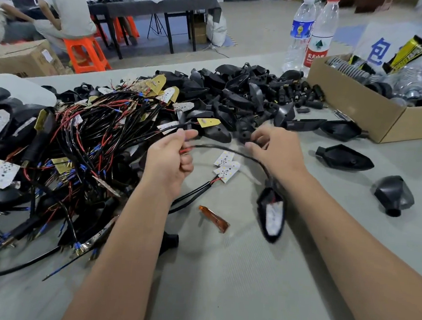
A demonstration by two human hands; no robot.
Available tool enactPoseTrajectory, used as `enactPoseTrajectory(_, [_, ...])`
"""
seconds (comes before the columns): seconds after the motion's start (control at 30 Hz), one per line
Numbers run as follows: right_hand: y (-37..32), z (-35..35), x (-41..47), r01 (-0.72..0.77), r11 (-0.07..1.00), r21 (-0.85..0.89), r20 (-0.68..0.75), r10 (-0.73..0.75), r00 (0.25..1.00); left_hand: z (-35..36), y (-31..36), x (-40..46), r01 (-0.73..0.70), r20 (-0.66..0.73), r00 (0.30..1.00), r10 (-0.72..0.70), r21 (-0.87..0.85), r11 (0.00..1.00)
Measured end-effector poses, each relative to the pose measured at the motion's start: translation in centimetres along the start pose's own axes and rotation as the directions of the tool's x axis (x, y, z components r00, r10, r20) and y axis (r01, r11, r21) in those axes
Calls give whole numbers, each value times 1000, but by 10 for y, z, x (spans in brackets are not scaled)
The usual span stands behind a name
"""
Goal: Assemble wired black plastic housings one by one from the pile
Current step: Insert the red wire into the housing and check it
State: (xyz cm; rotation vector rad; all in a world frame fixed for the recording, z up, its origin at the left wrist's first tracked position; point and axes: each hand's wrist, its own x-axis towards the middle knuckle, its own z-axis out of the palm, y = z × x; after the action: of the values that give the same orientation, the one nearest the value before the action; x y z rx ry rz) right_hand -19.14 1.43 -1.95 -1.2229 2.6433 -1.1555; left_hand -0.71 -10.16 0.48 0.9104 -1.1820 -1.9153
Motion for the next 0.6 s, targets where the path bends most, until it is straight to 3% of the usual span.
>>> enactPoseTrajectory(0.13, [1, -6, 3, 5, 956, 294, -50, 10, 999, 10, -4, 3, 78, -3, 997, -78, 0, 997])
enactPoseTrajectory(0.23, [11, -19, 27, -20, 1000, 14, -211, 22, 977, 22, -5, 6, 100, 12, 995, -100, -3, 995])
enactPoseTrajectory(0.33, [24, -35, 56, -70, 970, -235, -305, -5, 952, 42, -6, 11, 36, 22, 999, -38, 89, 995])
enactPoseTrajectory(0.4, [35, -43, 79, -84, 933, -350, -231, 1, 973, 53, -7, 17, 2, 7, 1000, -2, 91, 996])
enactPoseTrajectory(0.5, [52, -49, 116, 14, 852, -523, 43, 10, 999, 64, -11, 22, -2, -41, 999, 2, -9, 1000])
enactPoseTrajectory(0.6, [60, -47, 148, 152, 839, -522, 303, 16, 953, 68, -14, 27, -25, -120, 993, 12, -109, 994])
